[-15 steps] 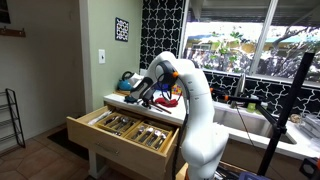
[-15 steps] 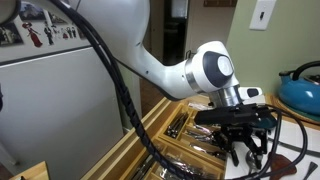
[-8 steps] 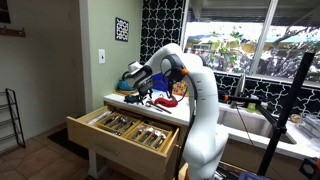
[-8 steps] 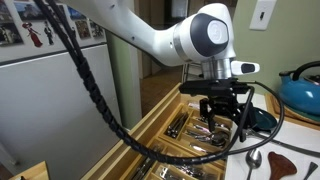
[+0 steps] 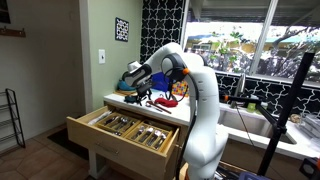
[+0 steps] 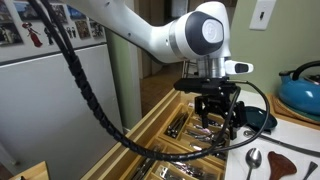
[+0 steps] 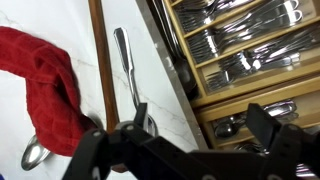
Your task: Remove a spoon from the middle compartment of the opened drawer and put it on the counter top, Remove a fork from the middle compartment of the drawer and put it on the counter top
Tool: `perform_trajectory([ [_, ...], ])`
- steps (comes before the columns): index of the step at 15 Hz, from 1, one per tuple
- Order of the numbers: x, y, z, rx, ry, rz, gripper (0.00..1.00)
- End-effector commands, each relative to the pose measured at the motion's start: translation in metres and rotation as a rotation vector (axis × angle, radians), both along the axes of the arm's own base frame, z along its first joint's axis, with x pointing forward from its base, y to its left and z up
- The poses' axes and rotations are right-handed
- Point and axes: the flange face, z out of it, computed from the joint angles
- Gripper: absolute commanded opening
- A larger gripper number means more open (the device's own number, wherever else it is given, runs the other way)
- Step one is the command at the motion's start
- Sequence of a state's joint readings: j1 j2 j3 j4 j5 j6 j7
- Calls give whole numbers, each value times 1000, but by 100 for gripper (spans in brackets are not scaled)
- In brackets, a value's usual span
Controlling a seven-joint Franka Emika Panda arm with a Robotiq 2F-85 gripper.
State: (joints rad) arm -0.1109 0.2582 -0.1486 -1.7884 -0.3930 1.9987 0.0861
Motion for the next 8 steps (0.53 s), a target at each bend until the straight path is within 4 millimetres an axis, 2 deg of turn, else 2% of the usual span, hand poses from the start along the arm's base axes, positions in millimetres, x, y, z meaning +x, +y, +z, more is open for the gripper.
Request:
perform_trajectory([
  [1,-9,24,-21,41,7,-52,100],
  [5,-28,61,-57,154,8,-162,100],
  [8,-36,71,-91,226,23,-282,100],
])
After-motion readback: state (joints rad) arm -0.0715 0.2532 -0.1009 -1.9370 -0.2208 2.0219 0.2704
